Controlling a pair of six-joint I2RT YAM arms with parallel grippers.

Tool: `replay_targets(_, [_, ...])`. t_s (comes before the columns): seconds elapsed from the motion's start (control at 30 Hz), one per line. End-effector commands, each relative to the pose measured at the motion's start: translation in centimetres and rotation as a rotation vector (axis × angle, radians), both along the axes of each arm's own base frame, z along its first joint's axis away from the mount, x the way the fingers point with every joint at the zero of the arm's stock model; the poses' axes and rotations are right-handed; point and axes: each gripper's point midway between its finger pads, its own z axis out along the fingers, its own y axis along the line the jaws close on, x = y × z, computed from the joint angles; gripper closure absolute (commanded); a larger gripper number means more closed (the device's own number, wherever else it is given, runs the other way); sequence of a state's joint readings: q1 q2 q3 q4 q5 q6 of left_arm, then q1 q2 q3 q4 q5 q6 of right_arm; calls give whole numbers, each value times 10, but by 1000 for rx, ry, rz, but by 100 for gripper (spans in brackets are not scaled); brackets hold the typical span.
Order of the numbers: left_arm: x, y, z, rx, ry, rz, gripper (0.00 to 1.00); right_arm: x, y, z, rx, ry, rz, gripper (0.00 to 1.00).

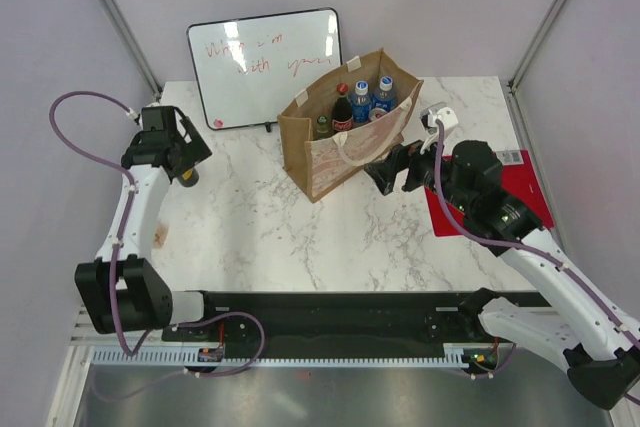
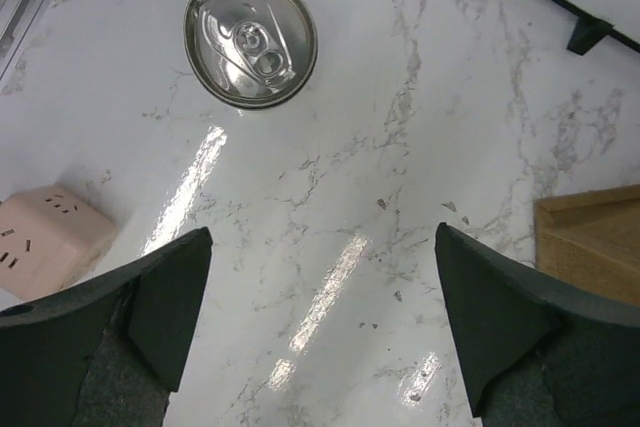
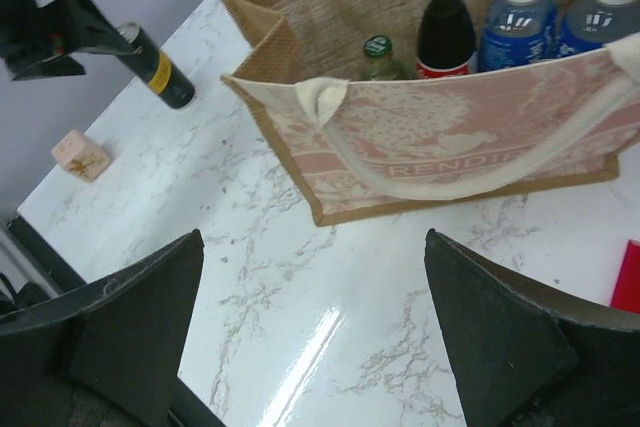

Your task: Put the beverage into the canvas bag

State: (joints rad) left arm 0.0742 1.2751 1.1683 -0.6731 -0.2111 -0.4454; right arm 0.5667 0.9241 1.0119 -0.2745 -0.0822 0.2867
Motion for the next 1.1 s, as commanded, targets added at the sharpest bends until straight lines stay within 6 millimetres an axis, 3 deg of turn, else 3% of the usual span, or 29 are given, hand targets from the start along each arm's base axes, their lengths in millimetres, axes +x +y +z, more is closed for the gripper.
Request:
replay_targets(0.0, [12, 26, -3, -23, 11, 113, 0, -12, 9, 18, 13, -86, 48, 2])
replay_targets(0.23, [36, 48, 7, 15, -33, 138, 1, -19, 8, 23, 14, -111, 51, 2])
replay_targets(0.4, [57, 53, -7, 22, 10, 119, 9, -19, 8, 24, 10, -112, 49, 2])
replay_targets(0.7, [62, 65, -36, 32, 91, 183, 11, -19, 12, 18, 1, -100, 59, 2])
replay_targets(1.07, [76, 65, -50, 38, 99, 134, 26, -19, 17, 16, 0, -86, 79, 2])
